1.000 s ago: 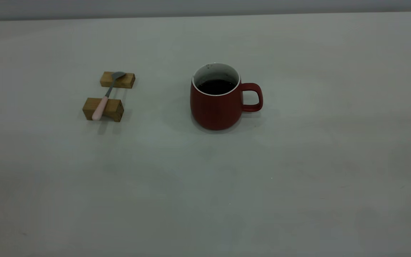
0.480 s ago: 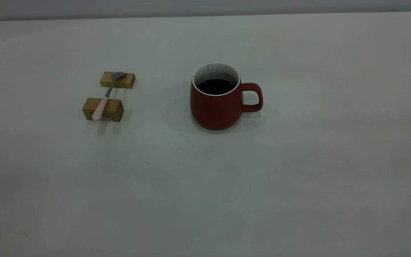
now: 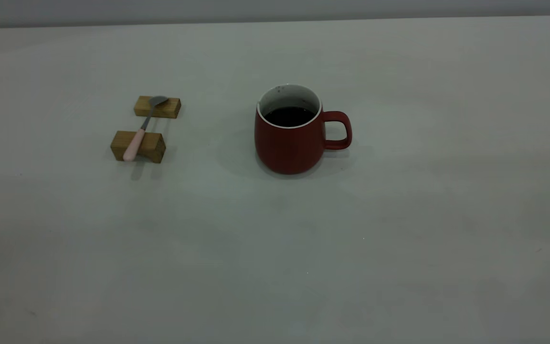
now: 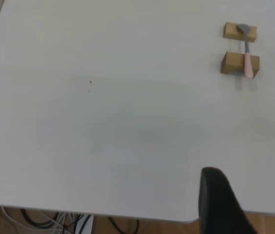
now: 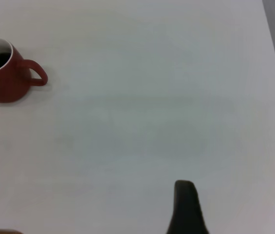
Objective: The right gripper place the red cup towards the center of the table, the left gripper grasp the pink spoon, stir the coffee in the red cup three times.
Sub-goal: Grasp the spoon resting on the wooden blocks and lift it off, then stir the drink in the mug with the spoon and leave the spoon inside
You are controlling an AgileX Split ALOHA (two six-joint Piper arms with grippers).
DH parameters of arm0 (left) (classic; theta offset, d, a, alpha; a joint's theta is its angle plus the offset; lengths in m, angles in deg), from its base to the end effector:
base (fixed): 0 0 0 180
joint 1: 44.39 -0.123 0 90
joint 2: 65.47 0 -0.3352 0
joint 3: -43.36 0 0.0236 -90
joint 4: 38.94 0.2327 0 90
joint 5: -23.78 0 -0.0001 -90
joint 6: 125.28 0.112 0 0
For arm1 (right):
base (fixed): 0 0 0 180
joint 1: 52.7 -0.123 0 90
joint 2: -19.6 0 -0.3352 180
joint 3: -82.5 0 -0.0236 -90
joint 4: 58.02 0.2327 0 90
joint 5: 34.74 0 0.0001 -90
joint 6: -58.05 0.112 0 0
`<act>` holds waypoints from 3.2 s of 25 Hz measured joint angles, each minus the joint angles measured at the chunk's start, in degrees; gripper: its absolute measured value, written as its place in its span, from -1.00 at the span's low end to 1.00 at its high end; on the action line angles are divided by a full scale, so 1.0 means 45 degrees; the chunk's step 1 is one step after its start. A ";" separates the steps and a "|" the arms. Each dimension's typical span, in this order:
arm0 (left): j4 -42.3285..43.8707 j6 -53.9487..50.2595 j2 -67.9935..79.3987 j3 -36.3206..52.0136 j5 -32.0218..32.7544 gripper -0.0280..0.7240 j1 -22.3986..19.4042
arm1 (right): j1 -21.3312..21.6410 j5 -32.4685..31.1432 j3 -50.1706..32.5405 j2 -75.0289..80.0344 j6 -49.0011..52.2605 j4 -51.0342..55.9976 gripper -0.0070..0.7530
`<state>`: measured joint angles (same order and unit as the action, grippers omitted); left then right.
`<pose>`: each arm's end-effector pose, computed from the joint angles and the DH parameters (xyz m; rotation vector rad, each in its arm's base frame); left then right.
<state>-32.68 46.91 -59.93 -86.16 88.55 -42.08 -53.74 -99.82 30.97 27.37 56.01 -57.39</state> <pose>-0.0575 0.0134 0.2481 -0.1110 2.1002 0.0260 -0.0517 0.0002 0.2441 -0.0590 2.1700 0.0035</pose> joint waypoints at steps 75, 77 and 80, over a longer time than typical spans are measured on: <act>-0.7276 -0.0339 2.7693 -1.0422 -0.6279 -0.48 0.2027 | 0.0000 0.0000 0.0000 -0.0015 0.0000 0.0000 0.56; -0.8812 -0.1746 2.7097 -1.0725 -0.4951 -0.48 0.2027 | 0.0000 0.0000 0.0000 -0.0015 0.0000 0.0000 0.56; -1.2101 -0.4769 2.6612 -1.0918 -0.3522 -0.48 0.2027 | 0.0000 0.0000 0.0000 -0.0015 0.0000 0.0000 0.56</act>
<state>-87.13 25.44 59.82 -135.30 72.70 -32.96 -53.74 -99.82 30.97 27.31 56.01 -57.39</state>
